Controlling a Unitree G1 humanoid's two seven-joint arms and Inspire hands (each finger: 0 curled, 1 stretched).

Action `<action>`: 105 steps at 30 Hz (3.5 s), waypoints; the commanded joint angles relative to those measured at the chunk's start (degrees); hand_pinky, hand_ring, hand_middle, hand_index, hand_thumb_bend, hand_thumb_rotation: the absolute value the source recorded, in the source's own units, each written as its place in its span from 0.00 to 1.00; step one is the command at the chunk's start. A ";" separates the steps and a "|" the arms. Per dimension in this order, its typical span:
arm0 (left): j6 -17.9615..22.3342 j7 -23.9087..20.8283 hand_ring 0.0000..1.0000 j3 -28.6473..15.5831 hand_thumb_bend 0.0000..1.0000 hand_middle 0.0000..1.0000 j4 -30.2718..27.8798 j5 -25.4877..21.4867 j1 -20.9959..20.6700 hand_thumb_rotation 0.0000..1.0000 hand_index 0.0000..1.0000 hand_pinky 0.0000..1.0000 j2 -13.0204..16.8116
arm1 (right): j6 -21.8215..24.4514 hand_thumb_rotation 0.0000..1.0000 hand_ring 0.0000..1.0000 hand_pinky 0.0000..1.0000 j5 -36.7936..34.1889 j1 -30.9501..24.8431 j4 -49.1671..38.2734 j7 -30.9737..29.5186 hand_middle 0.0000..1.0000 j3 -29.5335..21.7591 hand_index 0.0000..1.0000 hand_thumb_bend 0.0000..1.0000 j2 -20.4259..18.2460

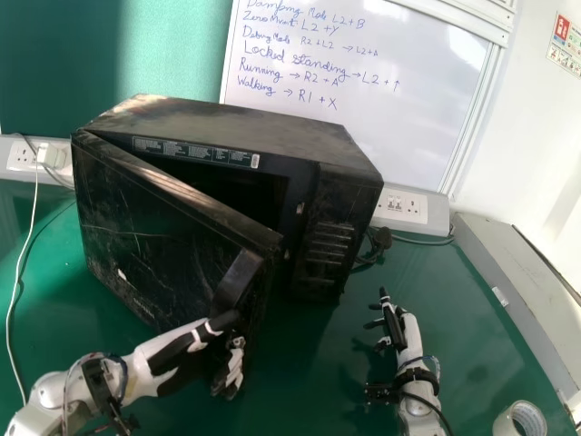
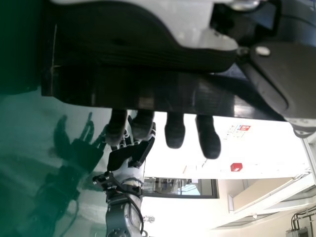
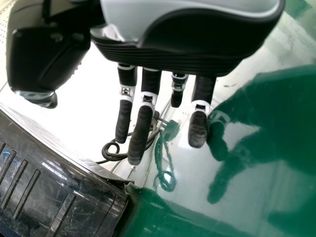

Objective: Open the door of oven

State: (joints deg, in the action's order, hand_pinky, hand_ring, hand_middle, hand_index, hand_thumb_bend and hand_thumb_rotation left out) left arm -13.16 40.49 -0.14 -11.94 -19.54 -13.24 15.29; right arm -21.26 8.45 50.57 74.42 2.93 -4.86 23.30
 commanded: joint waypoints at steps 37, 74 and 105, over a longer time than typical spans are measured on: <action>0.48 14.53 0.02 -13.12 0.75 0.07 3.69 -13.08 0.29 0.61 0.09 0.00 0.27 | 1.31 0.76 0.24 0.19 -0.42 -0.83 1.32 -1.11 0.37 -1.08 0.60 0.74 1.05; -12.56 14.93 0.00 -21.21 0.62 0.05 -5.22 -22.31 2.07 0.67 0.08 0.00 11.25 | 0.69 0.80 0.24 0.20 0.89 -0.98 1.44 -1.02 0.36 -0.68 0.61 0.73 2.94; -17.82 13.98 0.00 -39.30 0.79 0.01 7.85 -26.02 3.55 0.64 0.04 0.00 21.44 | 1.32 0.79 0.24 0.20 1.08 -0.74 1.46 -0.61 0.36 -0.79 0.61 0.73 2.74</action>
State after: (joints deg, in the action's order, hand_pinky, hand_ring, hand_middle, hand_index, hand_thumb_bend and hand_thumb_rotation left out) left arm -30.59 67.86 -26.60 -10.84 -41.29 -6.58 36.05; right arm -20.24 9.45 50.46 75.35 1.84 -5.55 25.41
